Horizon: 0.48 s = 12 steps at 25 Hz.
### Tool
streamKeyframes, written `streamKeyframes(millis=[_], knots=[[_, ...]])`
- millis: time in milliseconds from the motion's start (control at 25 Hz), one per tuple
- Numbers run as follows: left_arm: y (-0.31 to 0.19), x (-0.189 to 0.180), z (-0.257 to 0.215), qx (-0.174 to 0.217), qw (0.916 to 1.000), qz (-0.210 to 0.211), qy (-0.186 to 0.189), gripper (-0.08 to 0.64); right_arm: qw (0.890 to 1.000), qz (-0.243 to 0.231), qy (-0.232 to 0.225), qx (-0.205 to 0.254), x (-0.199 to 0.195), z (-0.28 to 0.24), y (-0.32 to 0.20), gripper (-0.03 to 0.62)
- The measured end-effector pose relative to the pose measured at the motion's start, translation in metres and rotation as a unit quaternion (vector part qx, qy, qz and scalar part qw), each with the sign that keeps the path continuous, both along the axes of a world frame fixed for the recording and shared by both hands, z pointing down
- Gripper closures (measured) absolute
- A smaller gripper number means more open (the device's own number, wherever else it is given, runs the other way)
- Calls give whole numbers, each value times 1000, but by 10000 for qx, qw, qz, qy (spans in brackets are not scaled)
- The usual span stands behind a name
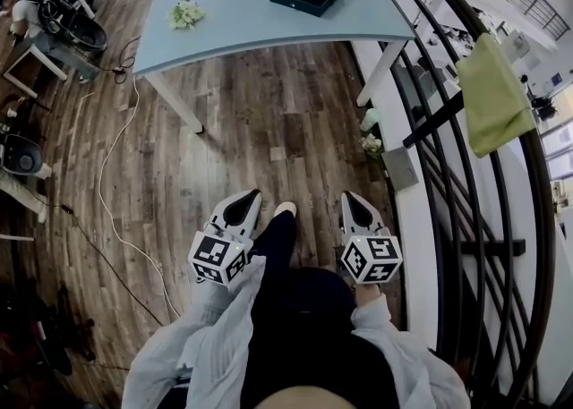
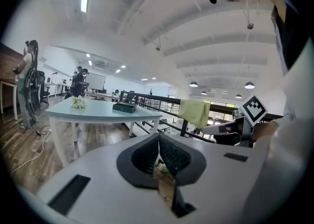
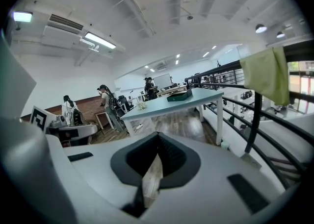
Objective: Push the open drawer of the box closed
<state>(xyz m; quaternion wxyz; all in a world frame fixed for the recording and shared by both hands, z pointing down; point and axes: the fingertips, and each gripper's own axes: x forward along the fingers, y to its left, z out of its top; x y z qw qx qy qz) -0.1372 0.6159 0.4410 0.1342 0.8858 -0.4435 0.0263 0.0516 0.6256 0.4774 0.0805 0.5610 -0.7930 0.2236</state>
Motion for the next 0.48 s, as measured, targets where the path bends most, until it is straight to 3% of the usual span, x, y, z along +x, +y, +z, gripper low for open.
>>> streamKeyframes(millis=[480], knots=[[-114, -9, -9, 66, 9999, 107, 38, 545, 9999, 164, 6, 6, -4, -7, -104, 583]])
